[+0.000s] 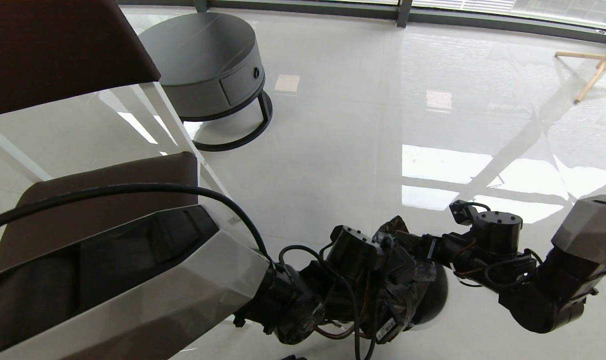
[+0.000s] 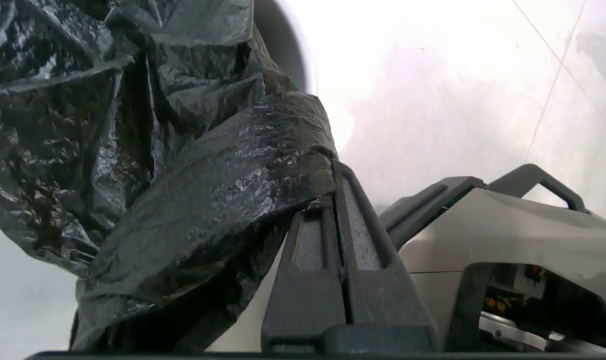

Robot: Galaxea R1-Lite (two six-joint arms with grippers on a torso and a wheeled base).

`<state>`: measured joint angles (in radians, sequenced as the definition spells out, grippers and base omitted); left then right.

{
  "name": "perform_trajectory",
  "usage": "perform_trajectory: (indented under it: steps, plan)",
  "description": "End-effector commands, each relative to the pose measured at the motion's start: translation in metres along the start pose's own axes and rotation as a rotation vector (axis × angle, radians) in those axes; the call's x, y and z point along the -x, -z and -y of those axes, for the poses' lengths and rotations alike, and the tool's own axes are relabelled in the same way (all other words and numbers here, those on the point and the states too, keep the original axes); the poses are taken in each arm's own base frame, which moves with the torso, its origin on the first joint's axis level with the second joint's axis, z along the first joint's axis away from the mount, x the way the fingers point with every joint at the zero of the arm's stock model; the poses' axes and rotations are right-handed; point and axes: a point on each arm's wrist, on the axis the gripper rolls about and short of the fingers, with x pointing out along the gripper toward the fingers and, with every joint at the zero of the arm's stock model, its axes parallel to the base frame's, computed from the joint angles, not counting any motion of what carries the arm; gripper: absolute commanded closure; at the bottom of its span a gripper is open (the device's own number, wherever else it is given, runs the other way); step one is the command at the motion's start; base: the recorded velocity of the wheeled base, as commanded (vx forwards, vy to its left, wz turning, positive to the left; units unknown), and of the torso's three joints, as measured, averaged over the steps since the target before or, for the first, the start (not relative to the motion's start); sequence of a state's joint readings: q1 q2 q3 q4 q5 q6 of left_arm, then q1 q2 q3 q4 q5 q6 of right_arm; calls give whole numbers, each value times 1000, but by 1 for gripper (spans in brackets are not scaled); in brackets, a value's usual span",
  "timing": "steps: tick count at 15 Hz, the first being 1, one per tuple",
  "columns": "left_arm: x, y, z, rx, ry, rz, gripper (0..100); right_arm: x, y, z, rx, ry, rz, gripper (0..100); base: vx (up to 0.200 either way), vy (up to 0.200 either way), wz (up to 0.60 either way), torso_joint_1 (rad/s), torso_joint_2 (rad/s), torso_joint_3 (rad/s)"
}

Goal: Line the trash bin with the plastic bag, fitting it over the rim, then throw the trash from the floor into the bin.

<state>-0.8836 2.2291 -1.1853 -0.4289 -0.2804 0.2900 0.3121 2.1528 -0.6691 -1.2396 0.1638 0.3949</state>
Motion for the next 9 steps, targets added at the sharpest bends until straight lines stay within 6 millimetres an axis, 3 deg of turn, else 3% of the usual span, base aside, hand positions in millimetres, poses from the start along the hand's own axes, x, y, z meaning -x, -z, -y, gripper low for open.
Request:
perform_trajectory:
  steps: [1, 4, 8, 9]
  plan:
    - [0, 1, 0, 1, 1, -2, 100, -13, 1, 0, 2, -6, -3, 0, 0, 0, 0, 0, 0, 0]
    - [0, 1, 0, 1, 1, -2, 100, -31, -6, -5, 5, -8, -27, 0, 0, 0, 0, 0, 0, 0]
    - [-1, 1, 0, 1, 1, -2, 100, -49, 2, -3, 10, -9, -36, 0, 0, 0, 0, 0, 0, 0]
    - [-1, 0, 1, -1, 2, 0, 100, -50, 3, -3, 10, -8, -37, 100, 0, 0, 0, 0, 0, 0]
